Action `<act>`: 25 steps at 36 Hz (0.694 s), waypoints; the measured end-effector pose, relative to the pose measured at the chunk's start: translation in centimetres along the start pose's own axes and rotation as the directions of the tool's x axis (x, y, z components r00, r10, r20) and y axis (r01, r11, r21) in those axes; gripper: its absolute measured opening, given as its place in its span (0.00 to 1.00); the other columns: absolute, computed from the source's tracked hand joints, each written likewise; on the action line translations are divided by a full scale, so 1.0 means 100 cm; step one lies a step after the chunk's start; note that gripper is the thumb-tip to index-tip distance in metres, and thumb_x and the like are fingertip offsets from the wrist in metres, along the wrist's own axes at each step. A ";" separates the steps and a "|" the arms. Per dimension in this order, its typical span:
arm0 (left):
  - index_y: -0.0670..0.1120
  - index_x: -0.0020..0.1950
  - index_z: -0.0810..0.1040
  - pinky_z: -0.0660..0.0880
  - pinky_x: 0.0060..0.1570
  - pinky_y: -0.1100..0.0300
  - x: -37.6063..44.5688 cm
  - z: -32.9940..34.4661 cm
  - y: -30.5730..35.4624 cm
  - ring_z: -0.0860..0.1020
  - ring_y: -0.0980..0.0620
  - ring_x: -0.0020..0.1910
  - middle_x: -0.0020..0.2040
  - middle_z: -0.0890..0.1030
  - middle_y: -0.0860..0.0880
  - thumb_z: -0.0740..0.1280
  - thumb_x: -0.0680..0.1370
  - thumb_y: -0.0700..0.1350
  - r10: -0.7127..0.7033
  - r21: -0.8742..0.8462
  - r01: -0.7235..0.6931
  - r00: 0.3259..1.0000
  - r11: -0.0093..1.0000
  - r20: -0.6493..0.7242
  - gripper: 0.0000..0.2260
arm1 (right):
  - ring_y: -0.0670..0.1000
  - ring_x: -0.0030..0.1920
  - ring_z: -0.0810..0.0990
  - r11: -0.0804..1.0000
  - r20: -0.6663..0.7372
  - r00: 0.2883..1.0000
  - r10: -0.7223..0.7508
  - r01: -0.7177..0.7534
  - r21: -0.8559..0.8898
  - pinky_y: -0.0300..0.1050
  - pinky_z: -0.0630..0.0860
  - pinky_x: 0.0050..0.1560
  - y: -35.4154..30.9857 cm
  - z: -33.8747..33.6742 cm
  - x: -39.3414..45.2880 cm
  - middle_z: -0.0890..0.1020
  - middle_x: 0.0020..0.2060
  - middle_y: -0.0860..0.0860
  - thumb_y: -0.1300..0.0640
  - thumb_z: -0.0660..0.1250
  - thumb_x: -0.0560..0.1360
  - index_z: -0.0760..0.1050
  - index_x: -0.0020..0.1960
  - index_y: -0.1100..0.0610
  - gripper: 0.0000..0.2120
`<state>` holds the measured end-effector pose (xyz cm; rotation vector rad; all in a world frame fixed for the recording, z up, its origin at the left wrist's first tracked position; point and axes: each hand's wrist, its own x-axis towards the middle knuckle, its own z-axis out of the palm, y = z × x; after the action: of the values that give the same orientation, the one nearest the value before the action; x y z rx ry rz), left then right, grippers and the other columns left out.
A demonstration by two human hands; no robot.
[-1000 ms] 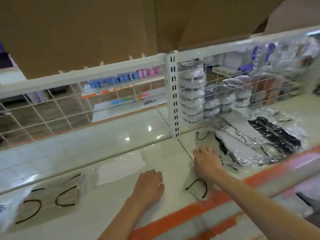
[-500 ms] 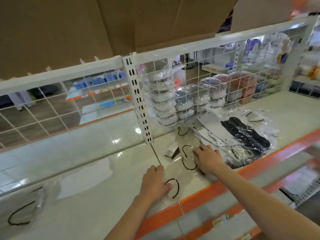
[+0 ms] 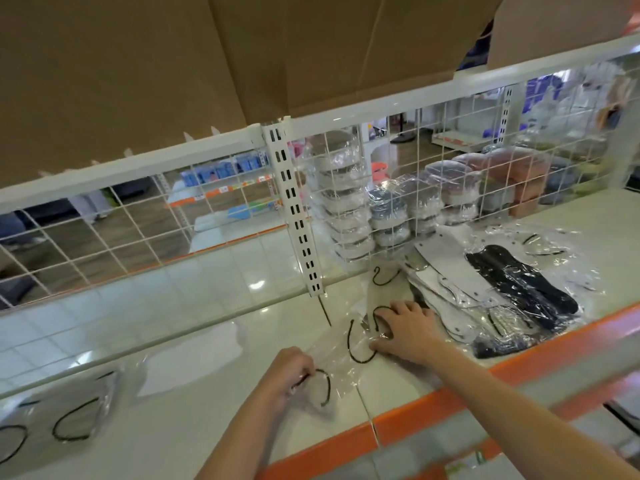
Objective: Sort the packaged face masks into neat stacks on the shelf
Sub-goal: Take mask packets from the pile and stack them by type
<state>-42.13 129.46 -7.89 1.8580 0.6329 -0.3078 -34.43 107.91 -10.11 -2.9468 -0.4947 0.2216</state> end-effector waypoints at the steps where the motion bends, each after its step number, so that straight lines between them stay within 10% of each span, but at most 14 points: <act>1: 0.44 0.32 0.65 0.60 0.23 0.65 -0.001 -0.002 -0.003 0.64 0.52 0.29 0.30 0.66 0.47 0.63 0.71 0.29 -0.019 -0.068 0.017 0.999 0.998 -0.027 0.13 | 0.57 0.71 0.59 1.000 0.004 1.000 -0.005 0.005 -0.008 0.57 0.58 0.69 -0.002 0.001 0.001 0.63 0.70 0.51 0.31 0.59 0.70 0.60 0.72 0.46 0.35; 12: 0.33 0.54 0.76 0.78 0.42 0.50 -0.004 0.003 -0.009 0.80 0.39 0.46 0.46 0.82 0.36 0.58 0.72 0.25 -0.028 -0.565 0.062 0.997 0.823 0.069 0.15 | 0.50 0.61 0.73 0.989 -0.288 0.954 -0.084 0.116 0.096 0.49 0.65 0.63 -0.027 0.002 -0.008 0.77 0.60 0.47 0.50 0.51 0.81 0.73 0.63 0.49 0.16; 18: 0.39 0.55 0.78 0.80 0.39 0.50 -0.006 0.015 0.000 0.82 0.46 0.34 0.40 0.84 0.40 0.62 0.79 0.53 0.041 -0.705 0.143 0.971 0.695 0.238 0.18 | 0.51 0.60 0.75 0.835 -0.079 0.885 -0.458 0.460 0.301 0.48 0.70 0.63 -0.059 0.002 -0.020 0.78 0.61 0.50 0.36 0.50 0.76 0.73 0.65 0.52 0.29; 25: 0.28 0.57 0.76 0.80 0.38 0.53 0.001 0.015 0.000 0.81 0.39 0.44 0.50 0.81 0.31 0.64 0.76 0.34 -0.007 -0.558 0.064 0.995 0.827 0.104 0.13 | 0.48 0.57 0.77 0.719 -0.060 0.940 -0.335 0.296 0.628 0.43 0.72 0.61 -0.047 -0.009 -0.025 0.80 0.58 0.49 0.43 0.58 0.78 0.78 0.59 0.53 0.19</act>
<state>-41.95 128.08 -8.51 1.2541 0.6109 -0.2049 -38.11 111.35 -8.15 -2.1594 -0.7509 0.3523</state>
